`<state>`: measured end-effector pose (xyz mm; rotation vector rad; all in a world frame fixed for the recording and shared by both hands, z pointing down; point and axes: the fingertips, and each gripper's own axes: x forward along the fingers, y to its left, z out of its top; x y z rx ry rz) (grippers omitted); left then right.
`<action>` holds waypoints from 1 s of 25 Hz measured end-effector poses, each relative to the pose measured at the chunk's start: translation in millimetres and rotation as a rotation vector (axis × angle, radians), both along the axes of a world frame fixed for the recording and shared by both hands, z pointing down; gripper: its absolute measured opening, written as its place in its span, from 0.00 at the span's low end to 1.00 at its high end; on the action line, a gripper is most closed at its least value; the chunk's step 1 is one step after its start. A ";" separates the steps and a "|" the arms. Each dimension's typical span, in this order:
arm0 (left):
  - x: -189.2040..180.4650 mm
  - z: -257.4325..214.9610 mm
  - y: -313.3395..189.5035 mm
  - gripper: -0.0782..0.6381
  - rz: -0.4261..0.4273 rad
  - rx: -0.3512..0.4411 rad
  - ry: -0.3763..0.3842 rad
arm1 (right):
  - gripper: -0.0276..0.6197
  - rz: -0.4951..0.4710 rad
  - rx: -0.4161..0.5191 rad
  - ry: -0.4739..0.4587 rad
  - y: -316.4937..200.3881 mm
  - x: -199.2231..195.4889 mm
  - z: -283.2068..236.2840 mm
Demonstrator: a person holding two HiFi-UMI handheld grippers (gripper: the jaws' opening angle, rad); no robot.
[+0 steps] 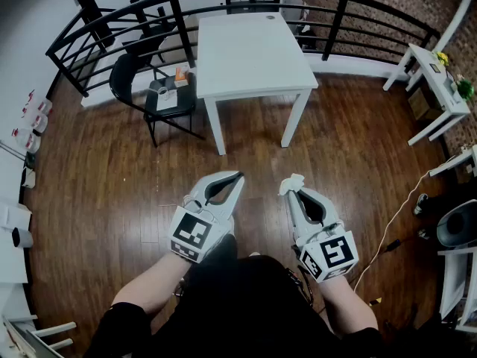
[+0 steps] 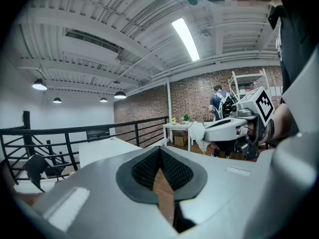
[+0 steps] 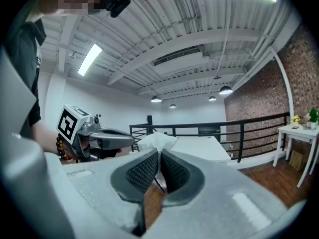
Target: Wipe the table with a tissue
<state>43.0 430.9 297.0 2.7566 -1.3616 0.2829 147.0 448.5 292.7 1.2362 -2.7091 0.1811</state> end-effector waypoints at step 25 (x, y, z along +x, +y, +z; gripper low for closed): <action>-103.7 13.6 -224.6 0.13 0.124 -0.022 0.005 | 0.05 0.105 -0.043 0.042 -221.6 -112.3 12.3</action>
